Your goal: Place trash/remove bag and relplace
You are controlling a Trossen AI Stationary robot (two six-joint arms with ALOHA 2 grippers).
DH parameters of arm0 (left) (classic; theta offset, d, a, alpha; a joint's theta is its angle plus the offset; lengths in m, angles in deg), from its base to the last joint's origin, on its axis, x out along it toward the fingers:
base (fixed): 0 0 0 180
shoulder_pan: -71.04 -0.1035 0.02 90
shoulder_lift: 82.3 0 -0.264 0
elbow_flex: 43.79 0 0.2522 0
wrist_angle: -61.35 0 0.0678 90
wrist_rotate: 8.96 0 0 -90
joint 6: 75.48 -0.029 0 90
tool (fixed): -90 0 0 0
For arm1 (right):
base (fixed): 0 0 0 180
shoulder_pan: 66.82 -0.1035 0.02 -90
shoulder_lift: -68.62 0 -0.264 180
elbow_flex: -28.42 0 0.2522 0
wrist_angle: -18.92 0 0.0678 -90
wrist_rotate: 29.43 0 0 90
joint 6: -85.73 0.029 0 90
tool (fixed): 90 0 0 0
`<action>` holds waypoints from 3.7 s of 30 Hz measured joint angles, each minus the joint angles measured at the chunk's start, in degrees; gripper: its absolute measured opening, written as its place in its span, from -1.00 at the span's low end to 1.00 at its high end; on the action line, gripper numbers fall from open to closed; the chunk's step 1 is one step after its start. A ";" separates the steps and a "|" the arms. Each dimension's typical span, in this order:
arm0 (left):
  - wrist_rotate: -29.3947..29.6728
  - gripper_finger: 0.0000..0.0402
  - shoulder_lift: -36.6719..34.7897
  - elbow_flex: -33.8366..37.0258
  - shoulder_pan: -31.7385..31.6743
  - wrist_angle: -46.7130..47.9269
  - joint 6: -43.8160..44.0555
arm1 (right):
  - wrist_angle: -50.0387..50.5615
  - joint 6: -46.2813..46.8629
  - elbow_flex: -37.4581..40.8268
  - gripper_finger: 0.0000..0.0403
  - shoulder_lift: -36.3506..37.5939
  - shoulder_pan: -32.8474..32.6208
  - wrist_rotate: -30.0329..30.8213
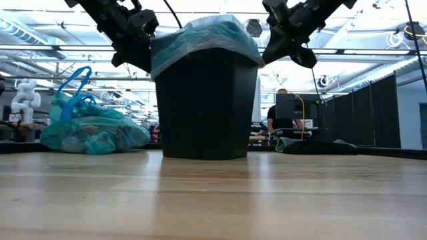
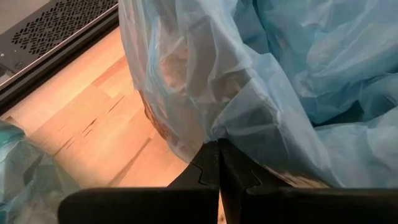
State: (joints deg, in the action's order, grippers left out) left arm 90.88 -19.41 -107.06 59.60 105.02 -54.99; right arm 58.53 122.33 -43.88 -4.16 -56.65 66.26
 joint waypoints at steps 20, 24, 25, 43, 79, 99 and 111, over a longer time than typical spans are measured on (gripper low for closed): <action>-0.27 -1.00 -0.01 0.00 0.00 0.99 0.02 | 0.94 -0.26 0.13 -1.00 -4.42 -0.06 -1.52; -0.66 -1.00 0.00 0.00 0.00 2.77 0.02 | 4.59 1.05 0.13 -0.94 -1.39 -0.07 -1.46; -0.67 -1.00 0.00 0.00 0.00 3.26 0.02 | 5.11 1.23 0.13 -0.90 -0.35 -0.07 -1.46; -2.97 -1.00 -0.02 -0.16 0.00 3.63 0.00 | -0.82 0.65 0.13 -0.12 12.50 -0.92 -1.05; -3.93 -1.00 -4.61 -4.44 4.11 12.53 -3.29 | 19.32 -42.63 -39.47 -1.00 -33.30 1.95 -5.45; -7.26 -1.00 -2.98 -1.17 3.32 -0.50 -9.01 | 21.25 -56.25 -39.52 -1.00 -39.56 -1.03 -12.09; -9.40 -1.00 8.18 1.25 1.86 -17.06 -8.83 | 23.98 -47.97 -37.59 -1.00 -39.75 1.48 -11.89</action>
State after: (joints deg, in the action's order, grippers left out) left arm 81.48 -11.23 -105.82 61.45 87.95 -63.82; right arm 82.51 74.36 -81.47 -43.91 -55.17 54.37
